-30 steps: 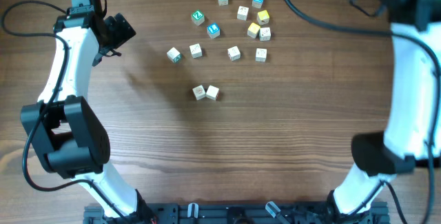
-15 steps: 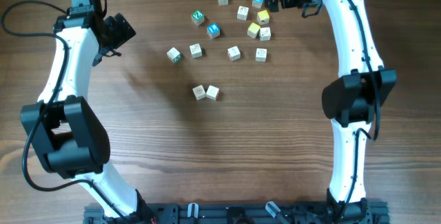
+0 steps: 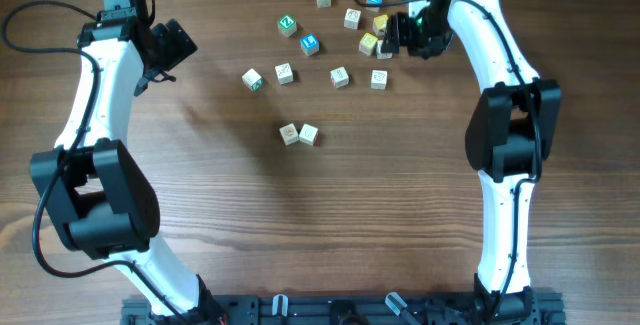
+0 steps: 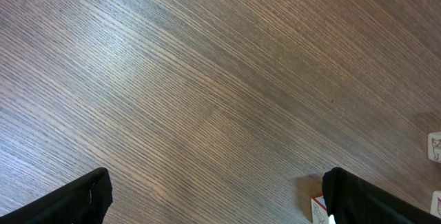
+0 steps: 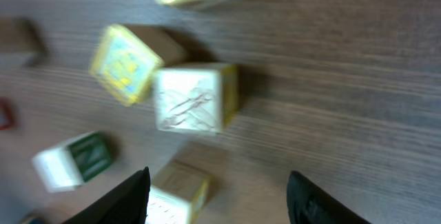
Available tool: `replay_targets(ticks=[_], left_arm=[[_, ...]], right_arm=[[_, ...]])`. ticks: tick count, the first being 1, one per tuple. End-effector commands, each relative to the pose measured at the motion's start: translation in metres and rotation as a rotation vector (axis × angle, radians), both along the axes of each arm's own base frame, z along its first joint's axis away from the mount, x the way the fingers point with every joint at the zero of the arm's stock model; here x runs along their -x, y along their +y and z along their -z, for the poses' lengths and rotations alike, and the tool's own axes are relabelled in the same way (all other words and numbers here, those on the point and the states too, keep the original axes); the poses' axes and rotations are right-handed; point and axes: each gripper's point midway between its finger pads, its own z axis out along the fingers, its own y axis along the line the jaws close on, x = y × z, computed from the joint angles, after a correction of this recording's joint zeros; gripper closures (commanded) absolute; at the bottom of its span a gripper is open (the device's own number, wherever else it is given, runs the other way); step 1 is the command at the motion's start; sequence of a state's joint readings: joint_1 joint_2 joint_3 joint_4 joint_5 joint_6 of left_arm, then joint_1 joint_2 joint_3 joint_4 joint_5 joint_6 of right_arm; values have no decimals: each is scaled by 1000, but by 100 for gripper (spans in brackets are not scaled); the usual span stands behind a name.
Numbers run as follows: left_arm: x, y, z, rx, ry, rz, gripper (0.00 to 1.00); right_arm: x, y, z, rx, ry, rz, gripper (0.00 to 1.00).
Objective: Form a circle
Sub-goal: 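Reach the right gripper to the back-right blocks and grasp the airplane block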
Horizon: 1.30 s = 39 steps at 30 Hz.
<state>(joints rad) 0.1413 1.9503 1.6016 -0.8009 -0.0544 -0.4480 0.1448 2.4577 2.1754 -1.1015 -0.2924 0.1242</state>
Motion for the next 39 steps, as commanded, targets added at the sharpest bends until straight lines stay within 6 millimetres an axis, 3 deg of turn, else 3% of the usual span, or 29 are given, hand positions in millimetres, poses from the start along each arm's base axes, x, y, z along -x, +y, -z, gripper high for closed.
replay_targets(ticks=[1,10,14,16,23,31,33,36,39], left_arm=[[-1,1,-1,4,-5,-9,0],[-1,1,-1,4,-5,-9,0],[-1,1,-1,4,-5,-9,0],[-1,1,-1,4,-5,-9,0],[-1,1,-1,4,-5,-9,0],[-1,1,-1,4,-5,-9,0],[-1,1,-1,4,-5,-9,0],[-1,1,-1,4,-5,-9,0],[-1,1,-1,4,-5,-9,0]], right_arm=[[15,-10,43,59,77,64,36],[15,-1,47,29,70,45,35],[31,20,44,-39,94,-88,24],[32,24,44,-32,89,-111,23],[0,4,50,175,-13,132,21],[-2,-33,50,395,-45,165,21],[-3,-33,50,392,-49,166,20],[-4,-25,50,352,-51,152,11],[-8,-3,49,242,-71,51,11]])
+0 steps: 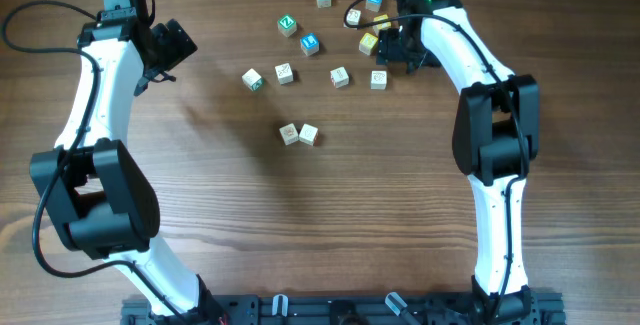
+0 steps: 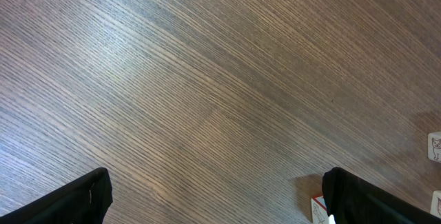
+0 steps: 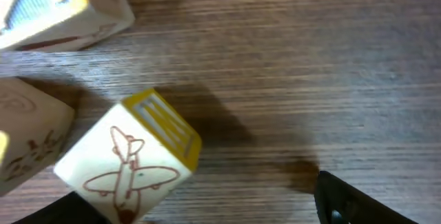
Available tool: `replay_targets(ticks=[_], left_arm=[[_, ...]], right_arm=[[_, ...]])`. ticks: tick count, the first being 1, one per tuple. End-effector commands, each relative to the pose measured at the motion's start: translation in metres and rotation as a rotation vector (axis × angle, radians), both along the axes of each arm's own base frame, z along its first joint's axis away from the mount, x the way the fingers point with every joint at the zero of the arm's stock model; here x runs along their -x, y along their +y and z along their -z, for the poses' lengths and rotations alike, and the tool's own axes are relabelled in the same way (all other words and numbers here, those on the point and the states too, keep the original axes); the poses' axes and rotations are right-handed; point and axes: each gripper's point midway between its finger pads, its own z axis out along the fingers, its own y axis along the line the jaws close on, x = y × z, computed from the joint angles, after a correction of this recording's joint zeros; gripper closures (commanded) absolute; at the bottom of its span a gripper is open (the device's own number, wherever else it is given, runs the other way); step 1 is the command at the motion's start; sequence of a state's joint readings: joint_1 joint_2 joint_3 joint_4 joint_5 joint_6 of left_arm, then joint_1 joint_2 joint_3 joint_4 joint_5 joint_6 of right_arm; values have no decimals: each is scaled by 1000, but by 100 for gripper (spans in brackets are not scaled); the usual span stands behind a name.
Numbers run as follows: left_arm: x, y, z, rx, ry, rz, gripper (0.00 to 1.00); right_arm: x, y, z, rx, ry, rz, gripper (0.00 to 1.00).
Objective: Form a circle
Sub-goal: 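Reach the right gripper to the back-right blocks and grasp the airplane block, then carry the airplane block forward toward the placed blocks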
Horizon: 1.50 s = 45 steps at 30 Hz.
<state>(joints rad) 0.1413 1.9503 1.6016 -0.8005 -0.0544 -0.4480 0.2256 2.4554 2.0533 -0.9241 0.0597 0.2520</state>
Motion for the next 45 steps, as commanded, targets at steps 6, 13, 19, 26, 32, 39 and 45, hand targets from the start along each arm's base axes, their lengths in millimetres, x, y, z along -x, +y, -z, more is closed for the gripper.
replay_targets(ticks=[6,13,19,26,32,39,45], left_arm=[[0,1,-1,4,-5,-9,0],[0,1,-1,4,-4,-9,0],[0,1,-1,4,-4,-9,0],[0,1,-1,4,-4,-9,0],[0,1,-1,4,-5,-9,0],[0,1,-1,4,-5,-9,0],[0,1,-1,4,-5,-9,0]], right_arm=[[-8,20,12,-98,-18,-99,8],[-14,19,10,-91,-45,-99,65],[-15,4,3,-15,-57,-117,11],[-29,7,-2,-19,-116,-116,51],[-35,8,-30,-21,-148,-124,81],[-29,7,-176,-26,-379,-189,84],[66,1,-330,-119,-531,-227,86]])
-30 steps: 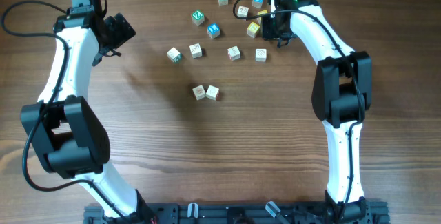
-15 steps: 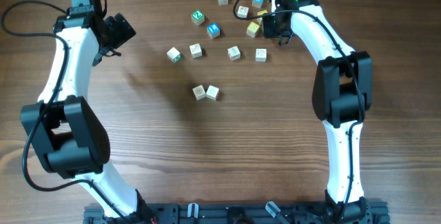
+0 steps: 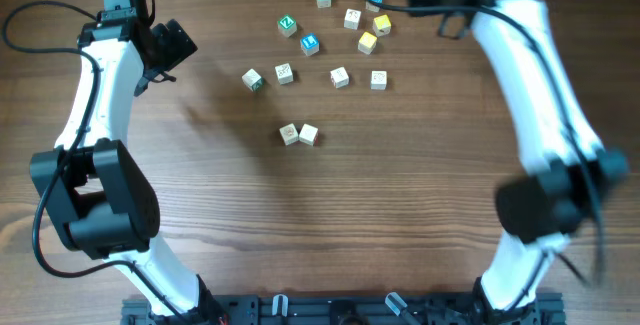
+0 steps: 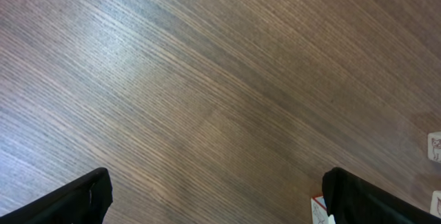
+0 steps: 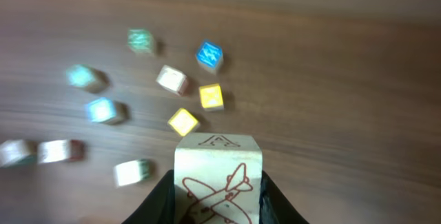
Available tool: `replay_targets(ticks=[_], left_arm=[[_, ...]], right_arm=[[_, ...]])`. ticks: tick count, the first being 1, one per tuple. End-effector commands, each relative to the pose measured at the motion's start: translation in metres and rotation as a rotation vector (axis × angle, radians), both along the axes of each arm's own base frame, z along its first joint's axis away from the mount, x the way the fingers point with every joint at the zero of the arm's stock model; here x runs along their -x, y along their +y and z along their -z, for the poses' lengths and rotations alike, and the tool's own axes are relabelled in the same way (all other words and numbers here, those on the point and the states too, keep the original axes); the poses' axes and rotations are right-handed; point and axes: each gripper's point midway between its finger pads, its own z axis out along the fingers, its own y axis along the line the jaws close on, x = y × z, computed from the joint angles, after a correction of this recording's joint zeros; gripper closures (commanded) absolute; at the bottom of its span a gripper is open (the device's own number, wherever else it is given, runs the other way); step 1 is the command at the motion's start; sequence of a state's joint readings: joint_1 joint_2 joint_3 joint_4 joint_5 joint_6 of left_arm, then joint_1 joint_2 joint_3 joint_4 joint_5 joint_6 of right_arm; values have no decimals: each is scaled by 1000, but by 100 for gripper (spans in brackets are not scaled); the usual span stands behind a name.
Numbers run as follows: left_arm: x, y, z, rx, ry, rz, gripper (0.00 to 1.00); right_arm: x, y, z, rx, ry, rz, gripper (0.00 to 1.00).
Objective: Form a circle
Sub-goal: 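Carry the airplane block forward toward the placed blocks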
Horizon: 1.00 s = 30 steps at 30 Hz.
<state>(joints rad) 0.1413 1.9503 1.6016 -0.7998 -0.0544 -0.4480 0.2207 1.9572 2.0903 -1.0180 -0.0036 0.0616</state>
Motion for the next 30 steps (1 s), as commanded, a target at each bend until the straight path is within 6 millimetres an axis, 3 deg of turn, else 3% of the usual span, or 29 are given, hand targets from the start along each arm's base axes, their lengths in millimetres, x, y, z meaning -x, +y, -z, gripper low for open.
replay_targets(ticks=[1,3,5,8,10,16,17,22,26,30], left_arm=[[0,1,-1,4,-4,-9,0],[0,1,-1,4,-4,-9,0],[0,1,-1,4,-4,-9,0],[0,1,-1,4,-4,-9,0],[0,1,-1,4,-4,-9,0],[0,1,-1,4,-4,-9,0],[0,1,-1,4,-4,-9,0],[0,1,-1,4,-4,-9,0],[0,1,-1,4,-4,-9,0],[0,1,-1,4,-4,-9,0]], right_arm=[[57,-4,-83,-62,-100,-47,86],[94,-5,-100,-88,-77,-71,88],[121,-4,-95,-107,0,-95,94],[150,12,-63,-178,194,-159,96],[169,23,-30,-224,355,-189,95],[195,51,72,-191,577,-246,95],[200,59,97,-185,600,-252,94],[219,93,191,-121,543,-351,94],[224,107,230,5,404,-408,88],[226,122,239,106,289,-447,83]])
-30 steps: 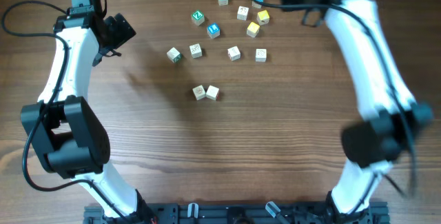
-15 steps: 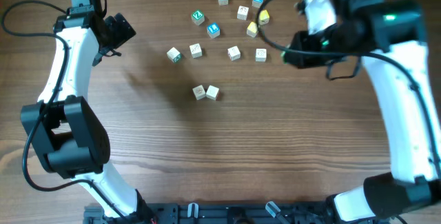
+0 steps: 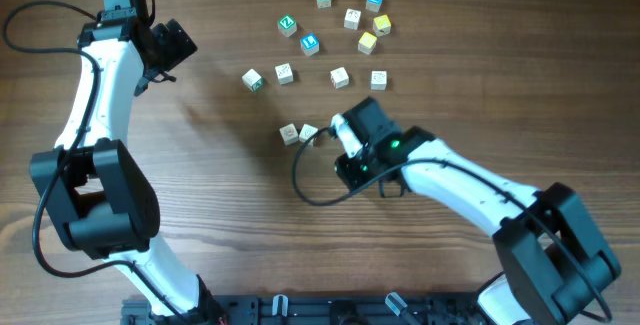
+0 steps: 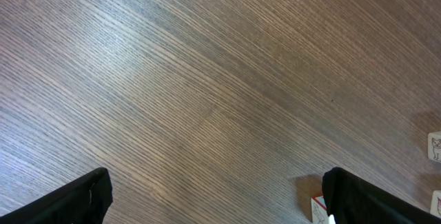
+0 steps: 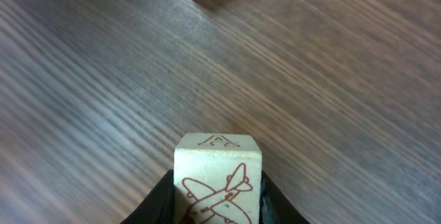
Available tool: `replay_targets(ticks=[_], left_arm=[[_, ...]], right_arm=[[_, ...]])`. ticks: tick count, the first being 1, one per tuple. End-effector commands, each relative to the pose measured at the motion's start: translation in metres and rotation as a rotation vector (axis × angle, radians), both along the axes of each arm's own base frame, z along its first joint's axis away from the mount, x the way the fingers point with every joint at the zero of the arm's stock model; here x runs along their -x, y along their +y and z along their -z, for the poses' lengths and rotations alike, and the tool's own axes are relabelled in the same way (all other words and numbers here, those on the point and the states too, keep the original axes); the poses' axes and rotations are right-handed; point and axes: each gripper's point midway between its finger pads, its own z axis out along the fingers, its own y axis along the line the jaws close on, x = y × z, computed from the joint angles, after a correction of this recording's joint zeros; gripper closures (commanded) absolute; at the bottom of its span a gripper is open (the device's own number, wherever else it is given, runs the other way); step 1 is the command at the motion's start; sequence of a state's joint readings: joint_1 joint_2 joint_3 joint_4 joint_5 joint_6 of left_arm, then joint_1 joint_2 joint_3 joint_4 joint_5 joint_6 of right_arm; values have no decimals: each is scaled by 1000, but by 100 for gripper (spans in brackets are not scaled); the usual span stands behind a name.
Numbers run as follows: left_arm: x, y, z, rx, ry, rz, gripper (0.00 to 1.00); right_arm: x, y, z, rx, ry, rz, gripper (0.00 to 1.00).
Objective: Form a circle
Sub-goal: 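Carry the airplane block forward toward the placed blocks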
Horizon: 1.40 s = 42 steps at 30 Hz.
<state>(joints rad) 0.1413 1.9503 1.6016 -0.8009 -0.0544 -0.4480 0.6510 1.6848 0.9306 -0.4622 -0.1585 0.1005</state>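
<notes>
Between the fingers of my right gripper point(image 5: 218, 186) sits a pale wooden block point(image 5: 218, 172) with a red airplane drawing, held just above the table. Ahead of it lies a red-edged block. From overhead, the right gripper point(image 3: 340, 135) is at mid-table, just right of a pair of pale blocks point(image 3: 298, 134). Several more blocks are scattered at the top, among them a blue one point(image 3: 309, 43) and a yellow one point(image 3: 366, 42). My left gripper point(image 4: 217, 196) is open over bare wood at the far left point(image 3: 170, 45).
A red-edged block point(image 4: 317, 210) peeks out beside my left gripper's right finger, and another block point(image 4: 435, 146) sits at that view's right edge. A black cable point(image 3: 305, 180) loops on the table below the right wrist.
My right gripper, still shut on the airplane block, was high over the top cluster and is now low at mid-table beside the pair of blocks. The left arm has not moved.
My right gripper was open above the blocks at the top right. Then it was down around the airplane block. Then it held that block high over the cluster, and now holds it low near the pair at mid-table. The left gripper stayed open throughout.
</notes>
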Motion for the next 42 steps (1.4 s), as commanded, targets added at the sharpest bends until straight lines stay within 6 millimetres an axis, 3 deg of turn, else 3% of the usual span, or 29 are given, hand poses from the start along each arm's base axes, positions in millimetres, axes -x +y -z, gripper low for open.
replay_targets(ticks=[1,5,14,15,20,22,24,26,28,29,30,32,34,35,36,37,39,40,42], left_arm=[[-1,1,-1,4,-5,-9,0],[-1,1,-1,4,-5,-9,0],[-1,1,-1,4,-5,-9,0],[-1,1,-1,4,-5,-9,0],[-1,1,-1,4,-5,-9,0],[-1,1,-1,4,-5,-9,0],[-1,1,-1,4,-5,-9,0],[-1,1,-1,4,-5,-9,0],[-1,1,-1,4,-5,-9,0],[-1,1,-1,4,-5,-9,0],[-1,1,-1,4,-5,-9,0],[-1,1,-1,4,-5,-9,0],[-1,1,-1,4,-5,-10,0],[-1,1,-1,4,-5,-9,0],[-1,1,-1,4,-5,-9,0],[-1,1,-1,4,-5,-9,0],[-1,1,-1,4,-5,-9,0],[-1,1,-1,4,-5,-9,0],[-1,1,-1,4,-5,-9,0]], right_arm=[[-8,1,1,82,-121,-2,83],[-14,23,-8,9,-172,-26,83],[-11,23,17,37,-125,-36,81],[-10,24,18,34,-120,-39,78],[-12,24,17,29,-126,-37,43],[-12,24,16,37,-137,-64,32],[-16,26,7,47,-155,-100,25],[-25,32,-15,34,-177,-103,15],[-34,37,-46,35,-184,-91,0],[-36,37,-59,43,-175,-89,0],[-35,33,-90,71,-126,-66,0],[-26,27,-98,95,-80,-67,0],[-17,19,-91,126,-37,-69,0],[-11,13,-82,142,-5,-46,3],[-5,8,-74,154,24,-18,20],[2,2,-62,170,61,26,54],[12,-8,-42,193,103,76,88],[17,-13,-29,199,116,91,96],[23,-17,-10,198,125,100,96]])
